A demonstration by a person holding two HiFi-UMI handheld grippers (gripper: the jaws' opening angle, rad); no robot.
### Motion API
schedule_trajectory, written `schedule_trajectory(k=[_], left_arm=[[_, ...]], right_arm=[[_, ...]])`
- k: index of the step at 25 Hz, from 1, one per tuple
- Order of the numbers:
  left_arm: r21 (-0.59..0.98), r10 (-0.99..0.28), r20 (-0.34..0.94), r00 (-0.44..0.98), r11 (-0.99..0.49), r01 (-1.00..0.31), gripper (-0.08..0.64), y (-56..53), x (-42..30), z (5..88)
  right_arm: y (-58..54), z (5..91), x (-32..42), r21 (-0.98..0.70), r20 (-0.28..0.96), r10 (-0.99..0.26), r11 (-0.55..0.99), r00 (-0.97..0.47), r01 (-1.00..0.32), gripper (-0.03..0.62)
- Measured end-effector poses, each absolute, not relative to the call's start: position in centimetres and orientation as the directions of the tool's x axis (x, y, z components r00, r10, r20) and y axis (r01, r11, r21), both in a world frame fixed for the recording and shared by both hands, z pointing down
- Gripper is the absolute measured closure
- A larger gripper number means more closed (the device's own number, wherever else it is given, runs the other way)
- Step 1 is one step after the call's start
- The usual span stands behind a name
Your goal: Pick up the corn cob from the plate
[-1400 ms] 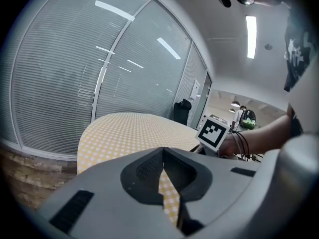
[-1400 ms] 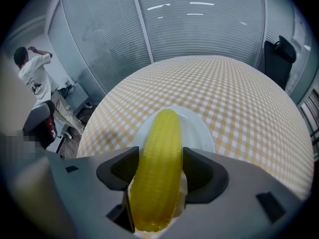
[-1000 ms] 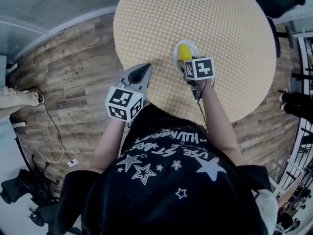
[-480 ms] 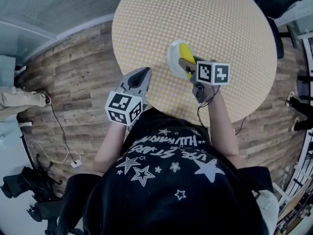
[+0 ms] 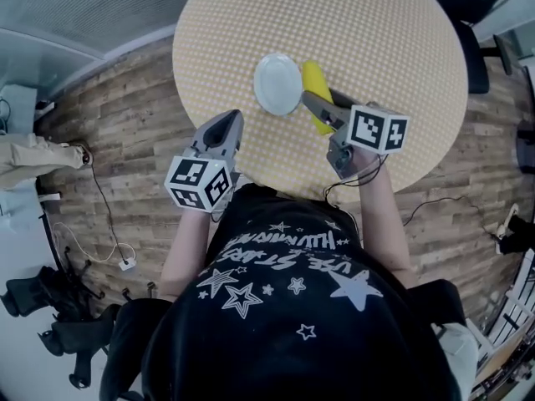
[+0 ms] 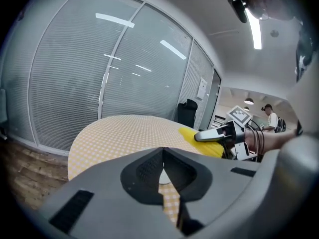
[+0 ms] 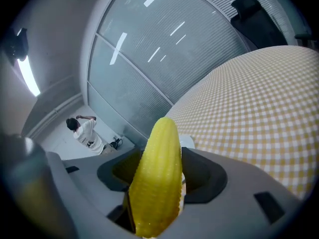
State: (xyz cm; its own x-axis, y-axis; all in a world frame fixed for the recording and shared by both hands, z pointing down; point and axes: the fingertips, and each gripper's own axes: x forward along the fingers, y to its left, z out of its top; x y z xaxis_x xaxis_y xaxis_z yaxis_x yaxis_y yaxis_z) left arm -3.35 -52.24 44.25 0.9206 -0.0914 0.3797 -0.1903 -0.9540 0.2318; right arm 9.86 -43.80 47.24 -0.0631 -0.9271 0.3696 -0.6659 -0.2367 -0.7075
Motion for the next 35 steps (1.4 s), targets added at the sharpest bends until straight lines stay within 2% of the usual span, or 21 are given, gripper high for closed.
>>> schedule_trajectory(k=[10,14,18,24,30,35], left_arm=[[0.21,-0.115,0.353,0.929,-0.957,-0.199,0.552,-40.3,-0.6,42.8],[0.198,-0.154,0.345,0.926,-0.952,-0.232,0.553,-36.2,-0.5,42.5],[0.215,-0.188,0.347,0.919,-0.938,-0.273,0.553,-33.6,-1.2,42.5],[0.218,-0.178,0.342,0.923,-0.94,-0.262,0.552,-30.2,-2.1,42.3],[0.22,-0.191,0.282,0.94,-0.941,-0.257,0.553,-26.8,-5.5,40.9],[0.242,-0.21,0.254,0.944,-0.931,-0.273,0.553,-26.2,-8.3,39.7]], right_arm=[[-31.7,45.5,13.2,-0.769,0.274,-0.959,-0.17,-0.076,-0.616,0.324],[-28.1,44.7,14.2,-0.817,0.197,-0.974,-0.103,-0.108,-0.567,0.324],[-25.6,44.0,14.3,-0.809,0.174,-0.975,-0.061,-0.139,-0.584,0.324],[-22.4,43.4,13.1,-0.81,0.147,-0.977,-0.03,-0.153,-0.586,0.324],[-19.7,41.9,9.1,-0.828,0.078,-0.981,0.035,-0.178,-0.559,0.324],[-18.9,41.7,6.8,-0.836,0.123,-0.977,-0.008,-0.174,-0.549,0.324]])
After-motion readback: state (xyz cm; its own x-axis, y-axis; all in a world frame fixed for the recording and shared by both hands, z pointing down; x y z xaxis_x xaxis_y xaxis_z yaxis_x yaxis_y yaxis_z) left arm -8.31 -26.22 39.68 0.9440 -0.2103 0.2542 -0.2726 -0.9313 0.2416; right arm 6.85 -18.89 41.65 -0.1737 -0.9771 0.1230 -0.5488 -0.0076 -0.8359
